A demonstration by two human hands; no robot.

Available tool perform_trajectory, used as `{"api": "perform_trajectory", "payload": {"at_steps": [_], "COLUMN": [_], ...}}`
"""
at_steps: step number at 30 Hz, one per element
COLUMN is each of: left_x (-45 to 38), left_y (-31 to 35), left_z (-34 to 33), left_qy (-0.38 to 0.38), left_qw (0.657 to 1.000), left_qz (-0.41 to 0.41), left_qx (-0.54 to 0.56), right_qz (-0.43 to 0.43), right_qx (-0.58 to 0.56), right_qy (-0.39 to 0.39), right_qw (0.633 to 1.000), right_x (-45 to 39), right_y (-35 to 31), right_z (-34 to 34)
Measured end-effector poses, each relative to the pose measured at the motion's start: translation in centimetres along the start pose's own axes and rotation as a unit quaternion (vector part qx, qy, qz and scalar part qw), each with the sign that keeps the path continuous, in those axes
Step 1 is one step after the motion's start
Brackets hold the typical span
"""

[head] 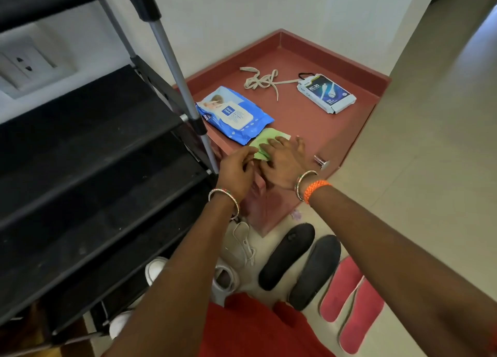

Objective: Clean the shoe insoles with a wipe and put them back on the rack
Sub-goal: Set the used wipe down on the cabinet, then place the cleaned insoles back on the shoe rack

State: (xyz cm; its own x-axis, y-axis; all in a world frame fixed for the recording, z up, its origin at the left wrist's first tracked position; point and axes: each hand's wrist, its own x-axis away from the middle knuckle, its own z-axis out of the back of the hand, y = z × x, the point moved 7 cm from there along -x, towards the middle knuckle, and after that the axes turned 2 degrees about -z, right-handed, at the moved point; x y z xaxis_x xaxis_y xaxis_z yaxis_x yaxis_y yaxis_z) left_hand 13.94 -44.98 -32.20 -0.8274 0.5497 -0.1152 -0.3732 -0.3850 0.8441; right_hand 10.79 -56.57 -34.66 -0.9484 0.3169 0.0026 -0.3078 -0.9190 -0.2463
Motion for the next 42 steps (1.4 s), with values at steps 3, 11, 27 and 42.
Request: {"api": "perform_trajectory", "payload": {"at_steps": [3,11,27,42], "left_x": [0.9,2.5,15.2,13.0], "left_y": [0.5,1.7,-14.7,-26.7], "left_z": [-0.2,-0.7,-12.7,-16.0], "left_qy": [0.021,0.007,-0.272,-0.274], "left_qw": [1.000,0.998,0.929,0.911], "left_qz": [-0.010,-0.029,0.235,0.293], "left_qx": [-0.018,-0.056,-0.088,-0.093], "right_qz": [0.018,-0.048,-0.438,-0.635], "right_qx": [-0.040,-0.095,-0.309,-0.355], "right_qy": [0.072,0.167,-0.206,-0.186], "right_qw": [0.996,0.980,0.819,0.661], "right_x": [2.5,9.2,21.2,20.5], "right_y": [1.0,6.6,12.2,12.1], "right_z": [1.4,1.1,-24.8,-38.9]}}
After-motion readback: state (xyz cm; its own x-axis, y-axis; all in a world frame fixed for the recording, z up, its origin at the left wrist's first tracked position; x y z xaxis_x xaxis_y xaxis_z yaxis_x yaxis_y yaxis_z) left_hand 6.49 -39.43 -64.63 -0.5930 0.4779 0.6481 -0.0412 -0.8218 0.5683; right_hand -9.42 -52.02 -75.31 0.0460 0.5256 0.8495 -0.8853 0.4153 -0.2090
